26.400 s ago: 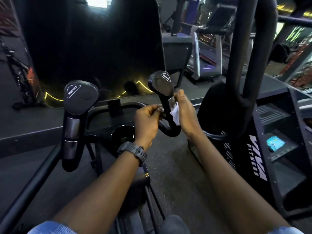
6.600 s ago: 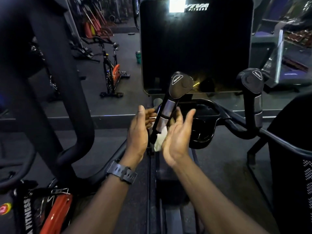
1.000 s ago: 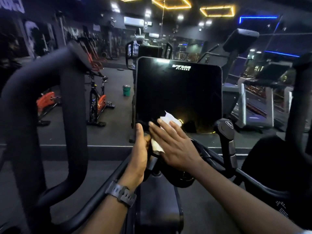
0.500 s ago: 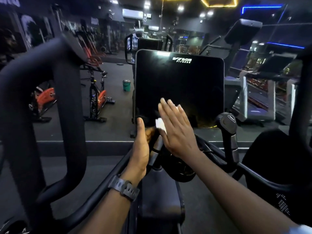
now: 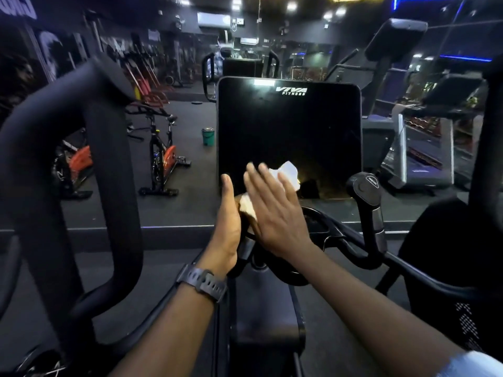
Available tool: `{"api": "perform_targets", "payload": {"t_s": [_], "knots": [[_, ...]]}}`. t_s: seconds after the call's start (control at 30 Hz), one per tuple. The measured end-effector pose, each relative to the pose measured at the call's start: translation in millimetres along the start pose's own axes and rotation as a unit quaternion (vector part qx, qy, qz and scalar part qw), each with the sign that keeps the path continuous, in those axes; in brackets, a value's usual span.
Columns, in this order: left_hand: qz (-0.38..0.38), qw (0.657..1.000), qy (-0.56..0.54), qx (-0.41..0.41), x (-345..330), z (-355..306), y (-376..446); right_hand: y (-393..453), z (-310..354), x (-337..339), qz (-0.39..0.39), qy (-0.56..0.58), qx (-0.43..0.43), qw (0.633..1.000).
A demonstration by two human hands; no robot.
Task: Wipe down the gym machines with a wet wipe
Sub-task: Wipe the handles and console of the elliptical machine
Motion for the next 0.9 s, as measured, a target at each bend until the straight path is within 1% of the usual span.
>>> {"api": "perform_targets", "payload": {"t_s": [0.07,0.1,0.13,0.17,0.2,0.27,0.3,0.33,0.37,0.43,0.5,0.53,0.57,0.6,0.63,0.67,0.7,0.73,0.8,0.83,0.87,0.9], "knots": [[0.003,1.0,-0.009,0.008,1.4,-1.6,-0.1,-27.8,-2.0,-6.4,-0.005,-0.001,0.091,0.996],[0.002,1.0,-0.006,0.006,2.0,-1.3,0.4,-33.6,-8.6,-7.3,-0.009,0.002,0.112,0.994],[-0.001,1.0,-0.002,0.002,1.5,-0.3,1.2,-32.2,-15.8,-7.8,-0.01,0.004,0.107,0.994],[-0.007,1.0,-0.002,0.0,0.9,1.1,1.7,-24.3,-21.2,-6.6,-0.01,0.016,0.079,0.997],[-0.012,1.0,-0.004,0.0,0.1,2.7,2.2,-11.6,-24.0,-4.0,-0.011,0.044,0.028,0.999],[-0.017,1.0,-0.007,-0.003,-1.9,4.3,3.9,13.5,-21.6,4.4,-0.015,0.095,-0.092,0.991],[-0.018,1.0,-0.009,-0.004,-2.7,3.3,4.2,20.2,-15.6,7.1,-0.015,0.103,-0.13,0.986],[-0.016,1.0,-0.01,-0.002,-3.7,1.9,4.3,20.4,-8.7,7.3,-0.014,0.09,-0.142,0.986],[-0.008,1.0,-0.017,0.003,-4.7,0.1,3.3,14.1,-1.4,5.1,-0.008,0.067,-0.127,0.99],[0.009,0.999,-0.031,0.014,-3.9,-0.2,4.1,-10.2,4.6,-1.7,-0.007,0.031,-0.037,0.999],[0.01,0.999,-0.027,0.012,-1.7,1.4,6.7,-24.1,-6.8,-5.5,-0.03,0.044,0.043,0.998],[0.006,1.0,-0.022,0.008,-1.9,2.3,7.3,-22.8,-12.6,-7.2,-0.041,0.072,0.048,0.995],[-0.003,1.0,-0.015,0.004,-1.7,3.5,8.8,-16.6,-17.3,-7.6,-0.05,0.123,0.018,0.991],[-0.01,1.0,-0.011,0.002,-1.4,4.7,10.0,-7.9,-20.1,-7.5,-0.057,0.197,-0.046,0.978],[-0.011,1.0,-0.008,0.0,-2.4,5.1,11.3,0.9,-21.1,-4.4,-0.064,0.279,-0.132,0.949],[-0.009,1.0,-0.003,-0.004,-4.1,4.3,11.7,7.2,-19.6,-3.1,-0.071,0.358,-0.224,0.904],[-0.003,1.0,0.002,-0.008,-5.0,4.1,12.8,10.0,-16.0,-1.9,-0.078,0.425,-0.308,0.847],[0.004,1.0,0.008,-0.016,-6.0,4.0,15.0,9.0,-13.7,-3.9,-0.078,0.484,-0.369,0.79],[0.012,0.999,0.021,-0.038,-8.6,1.2,18.2,0.0,-12.0,-7.9,-0.065,0.595,-0.425,0.679],[0.016,0.998,0.029,-0.049,-9.1,1.7,21.0,-7.4,-16.8,-16.2,-0.053,0.624,-0.442,0.643],[0.02,0.998,0.034,-0.058,-9.7,2.6,23.5,-14.7,-26.1,-24.9,-0.045,0.623,-0.465,0.628],[0.02,0.997,0.035,-0.063,-9.5,4.5,26.6,-21.5,-38.2,-33.0,-0.04,0.604,-0.494,0.624]]}}
Point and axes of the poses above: each hand's wrist, its own y-axis towards the middle knuckle, its own x-axis out of the back of the hand, z = x × y, the point moved 3 cm from there along y, towards the middle knuckle, and after that the axes turned 11 degrees about -y, right-handed, at the moved point
